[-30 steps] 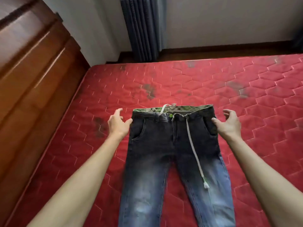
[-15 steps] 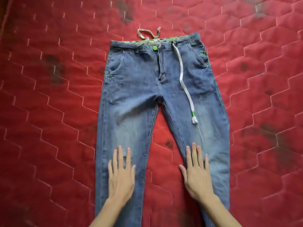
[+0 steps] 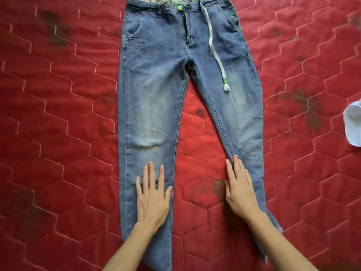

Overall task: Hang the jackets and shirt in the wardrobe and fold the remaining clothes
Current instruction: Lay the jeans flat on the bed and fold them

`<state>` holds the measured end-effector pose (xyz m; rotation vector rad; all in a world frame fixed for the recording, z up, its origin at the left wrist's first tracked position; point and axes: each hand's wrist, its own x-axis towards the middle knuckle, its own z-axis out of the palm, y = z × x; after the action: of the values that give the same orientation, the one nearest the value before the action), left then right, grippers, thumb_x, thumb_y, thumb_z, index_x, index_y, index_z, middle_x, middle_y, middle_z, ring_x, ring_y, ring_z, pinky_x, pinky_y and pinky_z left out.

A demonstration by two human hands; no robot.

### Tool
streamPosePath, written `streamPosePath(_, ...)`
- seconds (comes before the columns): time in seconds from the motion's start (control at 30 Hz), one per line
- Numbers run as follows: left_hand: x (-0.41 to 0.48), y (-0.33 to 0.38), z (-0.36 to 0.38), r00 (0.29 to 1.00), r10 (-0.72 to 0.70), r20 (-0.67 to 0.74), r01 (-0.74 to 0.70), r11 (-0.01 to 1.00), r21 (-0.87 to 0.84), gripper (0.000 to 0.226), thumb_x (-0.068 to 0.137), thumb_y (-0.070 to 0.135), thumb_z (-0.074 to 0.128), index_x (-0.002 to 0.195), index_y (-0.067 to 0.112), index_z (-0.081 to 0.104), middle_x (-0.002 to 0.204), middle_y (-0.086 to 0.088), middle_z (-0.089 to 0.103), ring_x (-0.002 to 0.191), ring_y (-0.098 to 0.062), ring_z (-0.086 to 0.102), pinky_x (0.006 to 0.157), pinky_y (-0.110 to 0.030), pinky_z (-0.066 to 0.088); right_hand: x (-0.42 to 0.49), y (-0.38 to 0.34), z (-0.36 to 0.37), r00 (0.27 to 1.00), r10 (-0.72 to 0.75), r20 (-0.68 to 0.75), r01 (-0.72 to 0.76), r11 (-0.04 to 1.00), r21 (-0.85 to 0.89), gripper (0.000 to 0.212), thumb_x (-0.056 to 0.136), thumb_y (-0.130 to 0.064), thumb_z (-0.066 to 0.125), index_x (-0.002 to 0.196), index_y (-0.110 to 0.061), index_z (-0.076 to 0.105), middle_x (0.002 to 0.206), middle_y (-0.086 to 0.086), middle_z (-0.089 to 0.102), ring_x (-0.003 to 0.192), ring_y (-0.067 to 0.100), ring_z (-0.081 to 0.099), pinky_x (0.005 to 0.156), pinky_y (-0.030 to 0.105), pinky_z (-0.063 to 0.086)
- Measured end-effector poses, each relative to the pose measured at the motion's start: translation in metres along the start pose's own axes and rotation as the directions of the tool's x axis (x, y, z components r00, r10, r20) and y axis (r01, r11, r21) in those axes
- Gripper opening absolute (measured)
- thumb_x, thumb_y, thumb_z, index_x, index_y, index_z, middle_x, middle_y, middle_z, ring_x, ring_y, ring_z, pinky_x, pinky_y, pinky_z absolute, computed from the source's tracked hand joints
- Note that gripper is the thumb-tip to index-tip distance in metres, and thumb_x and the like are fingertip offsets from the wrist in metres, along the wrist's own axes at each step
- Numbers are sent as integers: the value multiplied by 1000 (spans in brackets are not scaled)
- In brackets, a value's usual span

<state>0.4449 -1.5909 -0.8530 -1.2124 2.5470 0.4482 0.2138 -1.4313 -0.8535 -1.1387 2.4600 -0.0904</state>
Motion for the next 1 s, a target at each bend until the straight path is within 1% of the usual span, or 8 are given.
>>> streamPosePath(0.2, -71, -10, 19, 998, 41, 44, -41, 999, -8, 74, 97, 54, 27, 157, 13, 21, 166, -15, 5, 154, -32, 7, 118, -60, 18, -84, 9, -2, 980, 196, -33, -192, 977, 98, 91, 65, 8, 62, 150, 2, 32, 157, 23, 30, 144, 38, 33, 116, 48, 31)
streamPosePath(0.37, -113, -11, 28, 997, 57, 51, -56, 998, -27, 75, 96, 58, 24, 156, 14, 26, 166, -14, 11, 153, -31, 13, 116, -61, 18, -143, 37, -6, 803, 595, 29, -577, 764, 288, 84, 80, -31, 79, 148, -8, 34, 149, 16, 41, 138, 34, 38, 112, 48, 34)
streamPosePath(0.5, -117, -16, 26, 999, 46, 29, -44, 997, -64, 73, 99, 58, 11, 153, 16, 37, 164, -12, 22, 150, -31, 24, 113, -60, 25, -152, 39, -9, 849, 527, -38, -484, 805, 343, 46, 84, -39, 75, 123, -17, 63, 129, 4, 52, 120, 25, 49, 104, 44, 40)
streamPosePath(0.6, -114, -15, 27, 999, 53, 1, -53, 994, -96, 67, 98, 54, 20, 151, 19, 40, 163, -10, 25, 149, -29, 25, 113, -59, 27, -146, 31, -12, 831, 526, -181, -394, 787, 476, 25, 86, -10, 69, 111, -10, 71, 123, 6, 59, 114, 26, 56, 100, 35, 41)
streamPosePath(0.7, -119, -11, 29, 999, 36, -4, -36, 990, -134, 64, 96, 49, 28, 149, 17, 43, 161, -12, 28, 148, -31, 28, 112, -58, 30, -144, 19, -24, 749, 657, -86, -393, 545, 741, 18, 90, -6, 61, 99, -16, 72, 95, -3, 70, 92, 17, 62, 79, 27, 44)
streamPosePath(0.87, -133, -8, 26, 998, -59, -4, 56, 961, -270, 49, 101, 34, 47, 144, 11, 48, 159, -16, 32, 146, -33, 30, 115, -53, 33, -166, 9, -55, 777, 508, 372, -196, -367, 910, 20, 100, -8, 50, 106, -5, 69, 94, 8, 76, 87, 22, 72, 77, 32, 61)
streamPosePath(0.93, -137, -10, 24, 993, -115, -1, 110, 948, -297, 50, 98, 27, 56, 143, 7, 48, 157, -17, 34, 145, -34, 31, 117, -51, 30, -175, 13, -59, 744, 487, 457, -254, -427, 868, 22, 103, -8, 45, 105, -3, 66, 79, 8, 76, 64, 17, 71, 54, 23, 57)
streamPosePath(1.0, -143, -13, 23, 985, -175, -4, 167, 946, -277, 53, 96, 26, 60, 142, 4, 48, 155, -20, 36, 143, -37, 33, 117, -51, 31, -181, 16, -55, 701, 565, 434, -337, -274, 901, 18, 100, -4, 47, 100, -3, 65, 68, 6, 71, 53, 16, 61, 43, 19, 45)
